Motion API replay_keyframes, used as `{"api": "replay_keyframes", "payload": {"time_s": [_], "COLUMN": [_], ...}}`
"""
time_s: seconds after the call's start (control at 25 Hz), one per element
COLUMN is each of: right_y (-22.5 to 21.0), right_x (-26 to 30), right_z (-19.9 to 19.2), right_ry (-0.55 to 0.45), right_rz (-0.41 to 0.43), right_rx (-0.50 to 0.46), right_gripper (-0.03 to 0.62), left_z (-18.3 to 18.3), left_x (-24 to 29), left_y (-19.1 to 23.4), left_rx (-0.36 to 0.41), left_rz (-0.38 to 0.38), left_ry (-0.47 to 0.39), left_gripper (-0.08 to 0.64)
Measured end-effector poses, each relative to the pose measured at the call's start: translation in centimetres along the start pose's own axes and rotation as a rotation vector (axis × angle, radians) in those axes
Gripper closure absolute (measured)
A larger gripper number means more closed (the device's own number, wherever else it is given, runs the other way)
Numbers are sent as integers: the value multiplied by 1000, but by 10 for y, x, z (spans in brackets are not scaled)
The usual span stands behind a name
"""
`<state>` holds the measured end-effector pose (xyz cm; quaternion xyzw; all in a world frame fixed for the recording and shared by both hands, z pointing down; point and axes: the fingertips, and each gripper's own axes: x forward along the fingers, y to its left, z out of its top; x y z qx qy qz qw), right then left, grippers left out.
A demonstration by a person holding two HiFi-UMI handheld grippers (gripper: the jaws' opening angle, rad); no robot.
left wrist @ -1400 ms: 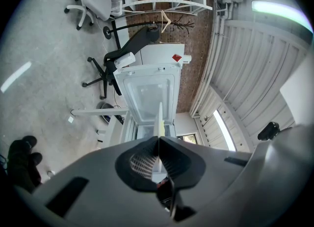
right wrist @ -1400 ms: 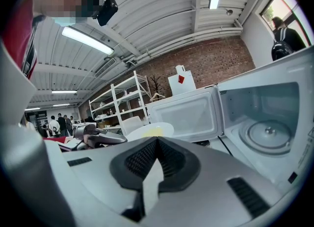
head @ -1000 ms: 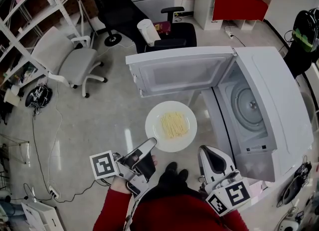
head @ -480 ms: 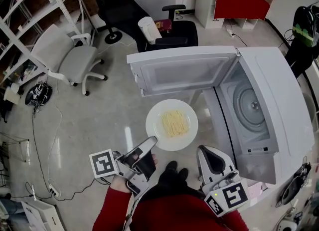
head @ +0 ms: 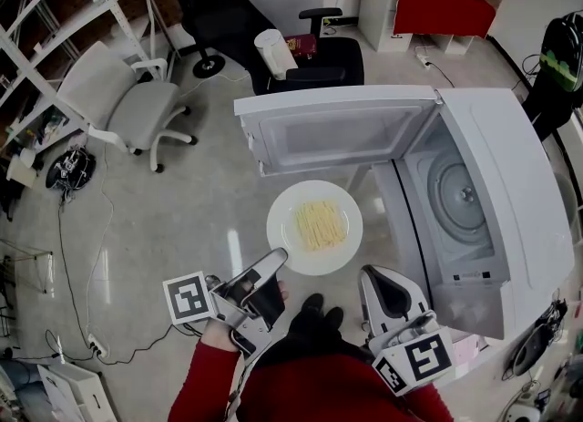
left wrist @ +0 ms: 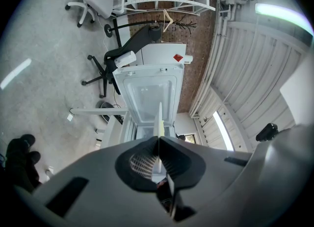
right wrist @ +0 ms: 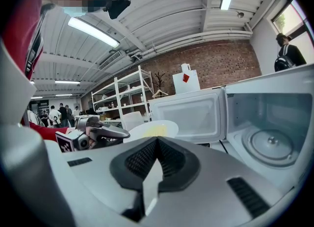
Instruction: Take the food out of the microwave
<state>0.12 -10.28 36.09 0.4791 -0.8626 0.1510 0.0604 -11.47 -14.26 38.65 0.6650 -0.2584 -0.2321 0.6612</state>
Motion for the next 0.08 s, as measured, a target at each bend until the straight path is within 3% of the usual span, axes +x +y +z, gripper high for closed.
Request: {"api": "replay_keyframes", "payload": {"time_s": [0.08], "right_y": [0], "right_x": [1], "right_z": [0], "right_ry": [2], "right_rz": [0], "right_rx": [-2], "right_gripper": [583], "left_z": [1], "left_x": [0], "left_y": [0], "left_rx": [1], "left_rz": [-1], "left_ry": [1], "left_gripper": [541]}}
